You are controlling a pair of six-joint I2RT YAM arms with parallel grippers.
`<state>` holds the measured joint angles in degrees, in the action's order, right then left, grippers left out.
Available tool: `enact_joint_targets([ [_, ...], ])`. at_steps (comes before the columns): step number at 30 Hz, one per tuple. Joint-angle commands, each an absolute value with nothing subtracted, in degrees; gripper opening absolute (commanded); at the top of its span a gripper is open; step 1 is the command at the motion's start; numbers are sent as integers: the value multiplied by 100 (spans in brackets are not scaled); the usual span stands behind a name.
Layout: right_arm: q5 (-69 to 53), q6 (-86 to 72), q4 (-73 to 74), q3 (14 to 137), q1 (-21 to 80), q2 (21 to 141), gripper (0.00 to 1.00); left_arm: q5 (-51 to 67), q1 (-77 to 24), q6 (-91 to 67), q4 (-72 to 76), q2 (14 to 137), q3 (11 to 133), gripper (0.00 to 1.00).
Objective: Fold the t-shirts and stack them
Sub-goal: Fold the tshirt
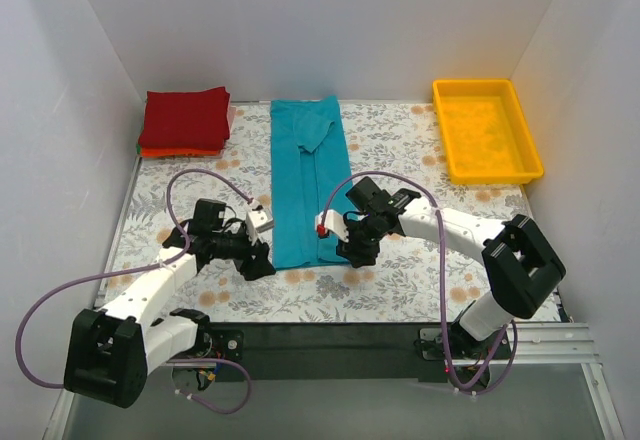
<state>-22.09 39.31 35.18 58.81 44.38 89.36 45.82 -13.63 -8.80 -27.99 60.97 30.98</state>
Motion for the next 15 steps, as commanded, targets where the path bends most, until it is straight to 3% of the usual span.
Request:
enact_joint_targets([
  [1,-1776,4175,2866,5643,4614,8877,53,4456,-1573,-326,-2347,5810,2892,59],
  [15,-1477,4219,2171,4825,4667,9290,48,3683,-2408,-44,-1187,6407,2461,57],
])
